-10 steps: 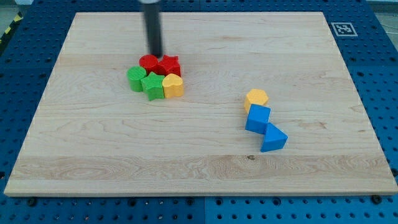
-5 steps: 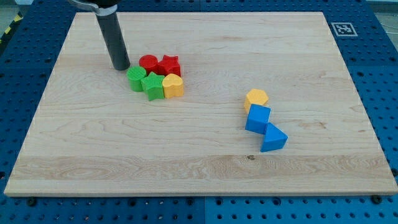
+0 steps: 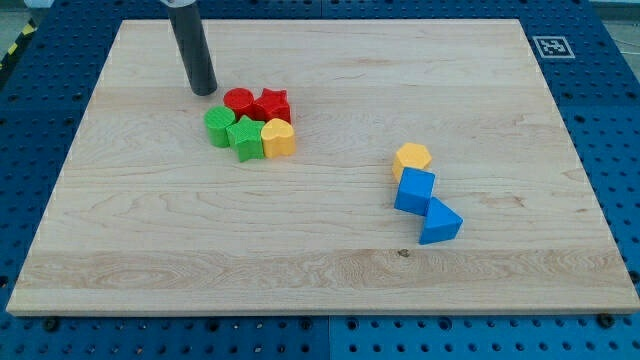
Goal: Push the red circle to the right of the red star
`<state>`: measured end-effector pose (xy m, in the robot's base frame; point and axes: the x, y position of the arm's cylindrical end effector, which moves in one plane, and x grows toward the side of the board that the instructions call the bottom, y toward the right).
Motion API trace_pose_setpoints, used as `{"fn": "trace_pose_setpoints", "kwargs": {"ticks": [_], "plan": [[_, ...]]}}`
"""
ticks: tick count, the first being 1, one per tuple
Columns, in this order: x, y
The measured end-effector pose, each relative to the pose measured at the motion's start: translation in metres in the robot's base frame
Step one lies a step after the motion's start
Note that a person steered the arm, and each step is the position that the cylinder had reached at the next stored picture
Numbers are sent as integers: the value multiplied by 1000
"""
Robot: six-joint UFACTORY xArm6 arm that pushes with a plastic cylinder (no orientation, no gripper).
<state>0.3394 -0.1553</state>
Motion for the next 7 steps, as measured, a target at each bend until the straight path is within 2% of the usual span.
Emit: {"fn": "trace_pose_setpoints", "kwargs": {"ticks": [2, 7], "plan": [[9, 25], [38, 34]]}}
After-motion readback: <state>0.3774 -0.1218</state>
